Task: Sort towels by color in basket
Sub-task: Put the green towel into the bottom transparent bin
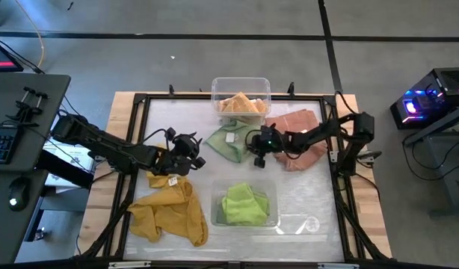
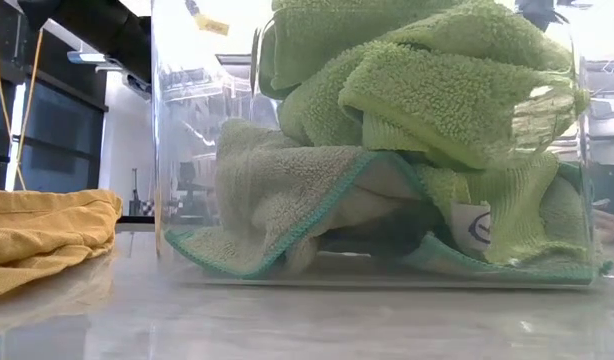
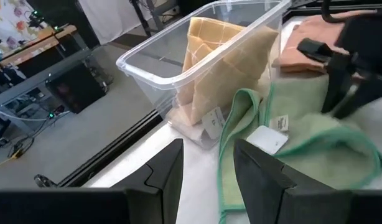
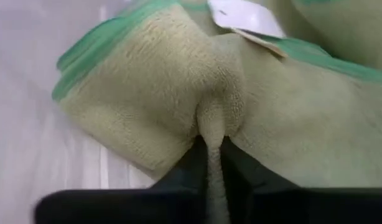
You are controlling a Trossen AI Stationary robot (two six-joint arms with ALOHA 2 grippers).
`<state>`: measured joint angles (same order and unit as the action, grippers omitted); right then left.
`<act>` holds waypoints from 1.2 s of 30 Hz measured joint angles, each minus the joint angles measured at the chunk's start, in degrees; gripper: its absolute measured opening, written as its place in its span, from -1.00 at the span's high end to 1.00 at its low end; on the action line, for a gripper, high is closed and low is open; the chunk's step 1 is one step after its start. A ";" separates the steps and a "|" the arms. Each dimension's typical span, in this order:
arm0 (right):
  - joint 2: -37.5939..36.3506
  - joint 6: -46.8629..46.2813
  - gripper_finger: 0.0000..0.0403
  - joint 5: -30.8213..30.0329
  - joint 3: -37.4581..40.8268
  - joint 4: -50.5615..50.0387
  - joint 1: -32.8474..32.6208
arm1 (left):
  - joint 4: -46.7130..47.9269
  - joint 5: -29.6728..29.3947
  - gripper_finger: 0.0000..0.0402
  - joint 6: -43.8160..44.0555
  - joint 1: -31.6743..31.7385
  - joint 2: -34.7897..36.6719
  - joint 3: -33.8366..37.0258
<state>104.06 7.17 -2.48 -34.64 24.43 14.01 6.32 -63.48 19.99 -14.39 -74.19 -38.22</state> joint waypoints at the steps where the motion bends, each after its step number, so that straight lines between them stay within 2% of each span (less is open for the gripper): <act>1: -1.17 -0.89 0.93 -0.72 0.62 -0.57 -0.25 | -0.11 0.00 0.37 -0.58 -0.30 0.02 0.00; 5: -8.45 -3.88 0.88 -6.26 2.80 -5.25 -2.82 | -0.14 -0.04 0.37 -1.27 -1.20 0.04 0.00; 11: -26.96 -3.28 0.96 -23.54 2.87 -19.74 -8.31 | 0.11 -0.07 0.37 -1.71 -1.93 0.05 0.00; 13: -33.60 -3.71 0.96 -25.65 2.90 -23.33 -10.15 | 0.09 -0.09 0.37 -1.73 -2.18 0.04 0.00; 16: -42.87 -4.32 0.94 -27.26 2.78 -23.10 -13.61 | 0.10 -0.14 0.37 -1.88 -2.19 0.07 0.00; 21: -53.10 -0.66 0.97 -27.24 2.63 -18.72 -21.29 | -0.21 -1.48 0.37 -2.60 -2.14 0.07 0.00; 25: -56.70 1.71 0.97 -23.96 -0.02 -16.87 -26.79 | -0.17 -1.62 0.37 -2.64 -2.14 0.07 0.00; 29: -56.21 1.09 0.96 -17.08 -4.33 -16.64 -32.10 | -0.08 -1.62 0.37 -2.69 -2.14 0.07 0.00; 32: -54.03 0.26 0.96 -14.96 -7.96 -18.01 -36.02 | -0.09 -1.62 0.37 -2.82 -2.14 0.07 0.00; 36: -49.40 -0.99 0.96 -10.41 -15.54 -28.49 -39.65 | -0.16 -1.64 0.37 -3.32 -2.11 0.07 0.00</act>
<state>54.66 6.18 -12.89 -50.17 -4.06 -25.64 6.16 -65.12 16.67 -16.50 -74.13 -38.22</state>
